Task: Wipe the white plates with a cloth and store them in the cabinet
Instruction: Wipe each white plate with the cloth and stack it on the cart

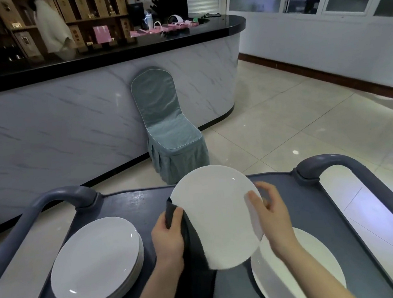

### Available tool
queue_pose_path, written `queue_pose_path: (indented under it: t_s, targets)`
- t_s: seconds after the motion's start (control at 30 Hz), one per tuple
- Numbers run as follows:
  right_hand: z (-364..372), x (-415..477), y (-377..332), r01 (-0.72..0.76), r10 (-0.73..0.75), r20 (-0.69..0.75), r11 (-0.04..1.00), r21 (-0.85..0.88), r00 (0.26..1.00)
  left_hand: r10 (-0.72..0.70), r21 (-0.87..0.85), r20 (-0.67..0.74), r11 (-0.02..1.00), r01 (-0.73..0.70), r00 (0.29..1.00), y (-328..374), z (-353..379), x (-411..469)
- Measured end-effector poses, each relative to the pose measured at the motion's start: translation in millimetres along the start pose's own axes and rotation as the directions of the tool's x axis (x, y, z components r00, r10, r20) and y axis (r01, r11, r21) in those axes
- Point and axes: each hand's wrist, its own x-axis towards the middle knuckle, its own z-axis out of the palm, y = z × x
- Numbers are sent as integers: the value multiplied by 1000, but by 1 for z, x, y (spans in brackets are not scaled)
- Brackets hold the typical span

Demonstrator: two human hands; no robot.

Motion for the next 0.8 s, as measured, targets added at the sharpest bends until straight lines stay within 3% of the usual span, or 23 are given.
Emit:
queue_pose_path:
  t_s: [0.07,0.17,0.27,0.33,0.43,0.53,0.6,0.7,0.8]
  targets:
    - [-14,17,-13,107,-72,188,978,-180,980,107,132,168,983,-130,980,12,-4,7]
    - [-16,26,-29,316,-112,483,876,-365,869,188,301,432,892,-338,882,30,-4,18]
    - [-7,21,-33,400,-146,558,840,-367,817,200,343,590,815,-467,782,38,2,18]
    - [-6,20,-35,404,-182,529,849,-340,829,195,325,580,834,-445,791,36,1,15]
    - [-7,17,-34,349,-226,417,904,-248,880,190,203,372,939,-279,909,19,-2,8]
    - [-1,10,-23,224,-213,124,971,-81,969,-35,-95,94,995,44,995,-7,4,-7]
    - [5,5,-16,110,-109,-35,993,38,993,-140,-174,71,973,150,988,-14,9,-14]
    - [4,1,-11,64,-63,-53,998,28,997,-91,-76,113,992,100,989,-8,7,-4]
    - [-4,2,-10,123,-121,55,992,-31,991,81,73,269,992,-105,960,9,-2,15]
